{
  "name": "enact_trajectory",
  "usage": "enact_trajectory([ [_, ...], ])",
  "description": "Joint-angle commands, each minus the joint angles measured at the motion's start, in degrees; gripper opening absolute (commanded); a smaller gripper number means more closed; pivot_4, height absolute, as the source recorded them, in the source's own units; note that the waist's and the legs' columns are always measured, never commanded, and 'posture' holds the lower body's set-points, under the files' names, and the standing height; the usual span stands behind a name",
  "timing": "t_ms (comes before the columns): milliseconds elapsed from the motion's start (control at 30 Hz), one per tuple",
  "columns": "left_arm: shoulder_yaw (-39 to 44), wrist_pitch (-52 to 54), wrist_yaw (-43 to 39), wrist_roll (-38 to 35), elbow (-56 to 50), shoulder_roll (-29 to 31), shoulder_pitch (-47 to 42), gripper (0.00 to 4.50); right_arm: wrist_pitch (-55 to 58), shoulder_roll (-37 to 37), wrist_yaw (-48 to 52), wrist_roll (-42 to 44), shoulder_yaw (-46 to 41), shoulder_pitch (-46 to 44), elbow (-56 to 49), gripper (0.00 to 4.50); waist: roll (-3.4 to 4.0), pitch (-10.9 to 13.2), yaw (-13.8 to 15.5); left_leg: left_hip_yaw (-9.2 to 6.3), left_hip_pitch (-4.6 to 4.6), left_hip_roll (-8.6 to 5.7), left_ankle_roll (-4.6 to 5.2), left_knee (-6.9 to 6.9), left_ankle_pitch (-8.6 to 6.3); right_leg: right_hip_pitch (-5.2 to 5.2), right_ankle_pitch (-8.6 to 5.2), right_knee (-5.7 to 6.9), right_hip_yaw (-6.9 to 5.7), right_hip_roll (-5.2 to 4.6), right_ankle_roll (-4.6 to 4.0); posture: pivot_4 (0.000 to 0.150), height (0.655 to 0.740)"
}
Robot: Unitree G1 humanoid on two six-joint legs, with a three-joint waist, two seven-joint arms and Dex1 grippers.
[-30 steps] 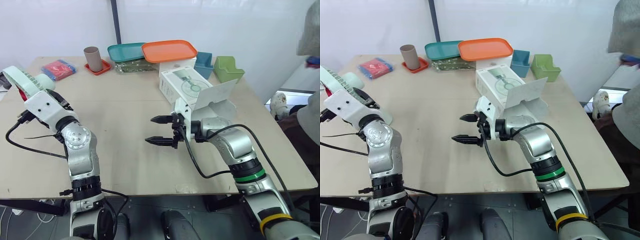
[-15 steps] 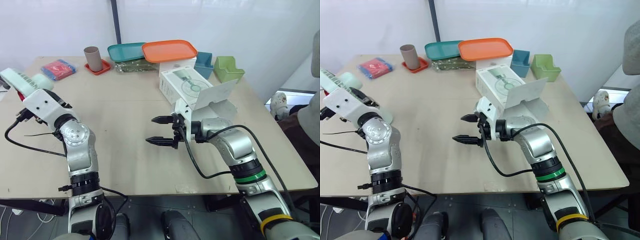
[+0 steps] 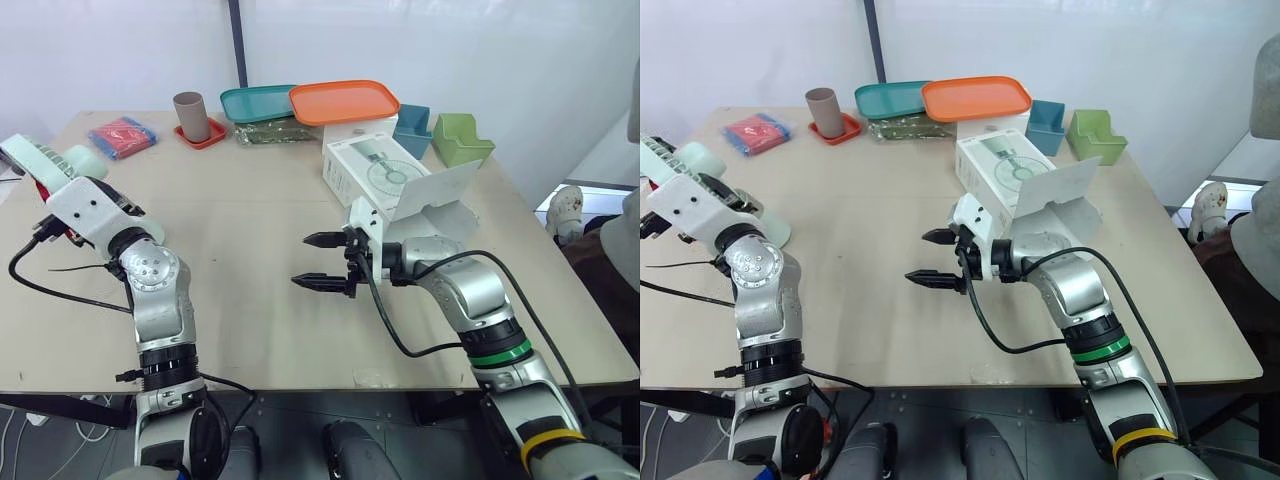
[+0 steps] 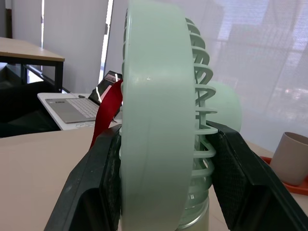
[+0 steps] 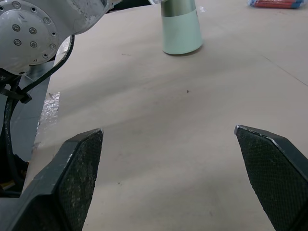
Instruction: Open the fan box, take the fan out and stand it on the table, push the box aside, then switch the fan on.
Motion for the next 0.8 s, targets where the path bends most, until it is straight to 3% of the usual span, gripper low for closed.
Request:
enact_trajectory([
  [33, -3.7, -1.4, -1.8, 3.3, -4.6, 1.8, -0.8, 2.07, -0.3, 0.3, -0.3, 0.4, -0.8, -0.2, -2.3, 4.50, -0.09, 0.0, 0.0, 0.00, -0.02, 0.00, 0.00, 0.00, 0.00, -0.01, 0.00, -0.02, 0.00, 0.00, 0.00, 0.150, 0.7400],
  [300, -8.0, 4.2, -8.5, 5.2, -15.3, 3.4, 3.6, 2.07, -0.9, 1.9, -0.6, 0.1, -0.6, -1.1, -1.4, 4.50, -0.11, 0.1, -0.1, -0.06, -0.22, 0.01, -0.01, -0.08, -0.02, -0.23, 0.01, -0.05, -0.02, 0.00, -0.05, 0.150, 0.7400],
  [567, -6.9, 16.3, -24.9, -5.6, -29.0, 9.3, 7.7, 2.07, -0.8, 6.6, -5.2, -0.5, -2.2, -6.9, 2.3, 4.50, -0.11, 0.1, -0.4, -0.08, -0.21, 0.02, -0.05, -0.06, 0.03, -0.24, 0.02, -0.01, -0.05, 0.01, -0.05, 0.150, 0.7400],
  [800, -4.4, 22.7, -35.9, -15.3, -33.5, 15.4, 9.7, 2.07, -0.4, 8.4, -6.2, -0.3, -2.1, -10.0, 2.7, 4.50, -0.12, 0.1, -0.3, -0.11, -0.25, 0.03, -0.06, -0.08, 0.04, -0.26, 0.00, -0.02, -0.10, -0.01, -0.06, 0.150, 0.7400],
])
